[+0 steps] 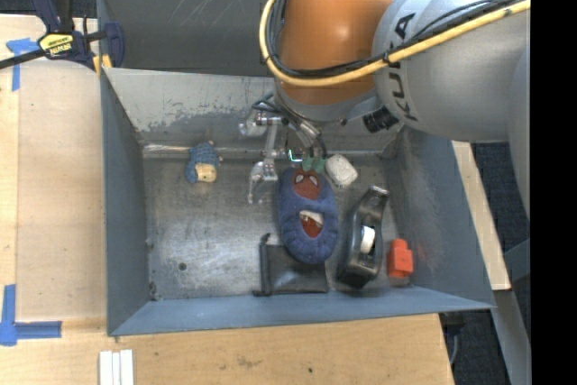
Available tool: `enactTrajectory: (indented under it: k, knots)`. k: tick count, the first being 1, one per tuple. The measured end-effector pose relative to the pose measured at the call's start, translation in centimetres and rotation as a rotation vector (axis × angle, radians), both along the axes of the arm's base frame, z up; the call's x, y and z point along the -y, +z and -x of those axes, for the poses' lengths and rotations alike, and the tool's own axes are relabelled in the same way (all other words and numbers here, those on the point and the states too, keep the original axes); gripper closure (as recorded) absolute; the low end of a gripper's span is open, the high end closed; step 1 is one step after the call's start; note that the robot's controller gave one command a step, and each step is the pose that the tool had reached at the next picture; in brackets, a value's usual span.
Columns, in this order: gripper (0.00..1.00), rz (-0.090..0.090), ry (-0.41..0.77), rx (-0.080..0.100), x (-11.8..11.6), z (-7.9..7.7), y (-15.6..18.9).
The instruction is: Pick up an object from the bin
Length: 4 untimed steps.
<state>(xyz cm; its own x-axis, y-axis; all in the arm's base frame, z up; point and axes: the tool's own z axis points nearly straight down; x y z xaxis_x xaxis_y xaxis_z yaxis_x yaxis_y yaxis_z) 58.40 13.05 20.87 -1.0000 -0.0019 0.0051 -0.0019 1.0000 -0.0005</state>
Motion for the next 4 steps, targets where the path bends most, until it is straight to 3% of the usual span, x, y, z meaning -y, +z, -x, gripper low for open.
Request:
enactTrajectory:
  k: [1,2,3,4]
  knots:
    - [0.0,0.001,-0.142,0.001,-2.4,-2.7,-8.8]
    - [0.0,-0.002,-0.169,0.012,-3.1,-3.5,-12.5]
    - [1.0,-0.001,-0.17,0.009,-3.0,-3.4,-12.8]
    - [1.0,-0.004,-0.121,0.016,-4.0,-3.0,3.2]
